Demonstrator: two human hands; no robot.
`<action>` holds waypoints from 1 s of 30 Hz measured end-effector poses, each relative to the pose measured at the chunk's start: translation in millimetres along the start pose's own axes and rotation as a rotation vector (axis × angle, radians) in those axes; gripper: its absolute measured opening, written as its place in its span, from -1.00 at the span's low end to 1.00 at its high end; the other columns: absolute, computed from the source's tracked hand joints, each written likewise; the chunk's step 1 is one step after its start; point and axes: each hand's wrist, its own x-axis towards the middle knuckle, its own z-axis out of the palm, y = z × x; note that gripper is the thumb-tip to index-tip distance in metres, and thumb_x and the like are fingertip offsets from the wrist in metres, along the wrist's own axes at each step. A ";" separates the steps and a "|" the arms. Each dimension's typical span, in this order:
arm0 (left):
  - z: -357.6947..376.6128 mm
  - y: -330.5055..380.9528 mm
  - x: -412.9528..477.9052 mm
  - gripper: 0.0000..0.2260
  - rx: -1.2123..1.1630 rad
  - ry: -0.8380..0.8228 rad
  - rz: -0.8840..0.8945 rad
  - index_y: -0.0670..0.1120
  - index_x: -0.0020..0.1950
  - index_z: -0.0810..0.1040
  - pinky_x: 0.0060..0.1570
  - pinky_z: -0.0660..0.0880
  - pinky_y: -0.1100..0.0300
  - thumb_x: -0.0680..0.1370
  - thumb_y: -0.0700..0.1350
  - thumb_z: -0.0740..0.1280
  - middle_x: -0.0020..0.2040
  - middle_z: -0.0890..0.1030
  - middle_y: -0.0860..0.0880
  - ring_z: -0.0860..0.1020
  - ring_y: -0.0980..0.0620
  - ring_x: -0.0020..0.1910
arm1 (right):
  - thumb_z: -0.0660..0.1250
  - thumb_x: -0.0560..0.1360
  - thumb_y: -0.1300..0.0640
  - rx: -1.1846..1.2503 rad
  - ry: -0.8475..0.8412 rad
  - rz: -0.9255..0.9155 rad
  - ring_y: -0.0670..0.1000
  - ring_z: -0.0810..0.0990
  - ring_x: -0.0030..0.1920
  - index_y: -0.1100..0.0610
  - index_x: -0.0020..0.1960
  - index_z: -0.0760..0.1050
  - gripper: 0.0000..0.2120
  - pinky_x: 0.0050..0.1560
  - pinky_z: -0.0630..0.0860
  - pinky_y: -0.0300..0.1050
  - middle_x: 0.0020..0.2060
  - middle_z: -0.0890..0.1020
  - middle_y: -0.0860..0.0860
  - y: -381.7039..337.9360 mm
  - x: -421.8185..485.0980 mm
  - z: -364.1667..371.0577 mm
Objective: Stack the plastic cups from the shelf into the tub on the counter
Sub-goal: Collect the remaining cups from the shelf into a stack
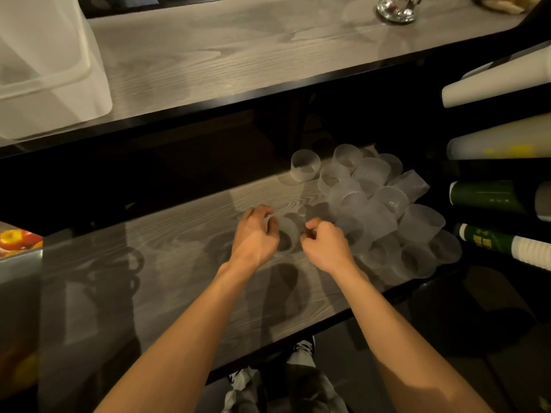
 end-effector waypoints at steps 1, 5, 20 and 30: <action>0.5 7.8 0.3 -0.73 0.011 -0.004 0.034 -0.03 0.36 0.52 0.26 0.43 0.15 0.66 -0.09 0.29 0.32 0.51 -0.02 0.48 0.01 0.28 | 0.31 0.59 0.11 0.002 0.020 -0.006 0.14 0.62 0.14 0.10 0.32 0.56 -0.69 0.05 0.46 -0.11 0.05 0.70 0.10 1.6 -1.5 -4.2; 13.0 43.9 1.1 -0.64 0.060 -0.117 0.153 -0.06 0.40 0.51 0.33 0.44 0.11 0.59 -0.15 0.34 0.35 0.55 -0.06 0.50 -0.04 0.34 | 0.32 0.59 0.13 0.143 0.208 -0.057 0.03 0.70 -0.14 0.07 0.06 0.66 -0.85 -0.06 0.62 -0.08 -0.19 0.71 -0.02 11.1 -11.0 -31.6; 90.6 86.0 -1.1 -0.21 0.184 -0.405 0.152 -0.02 0.57 0.26 0.40 0.42 -0.04 0.46 0.22 0.51 0.46 0.47 -0.08 0.41 -0.16 0.46 | 0.29 0.63 -0.07 0.343 0.359 0.174 0.07 0.69 0.01 -0.07 0.40 0.48 -0.65 0.10 0.64 0.23 -0.05 0.69 -0.02 102.5 -17.2 -90.9; 84.1 77.5 -0.3 -0.24 0.189 -0.345 0.183 -0.01 0.56 0.29 0.19 0.33 0.24 0.43 0.10 0.52 0.47 0.29 0.01 0.38 -0.03 0.40 | 0.39 0.56 0.18 0.232 0.398 0.020 -0.13 0.63 -0.19 0.01 -0.06 0.58 -0.92 -0.19 0.51 -0.24 -0.24 0.65 -0.10 107.0 -16.4 -92.8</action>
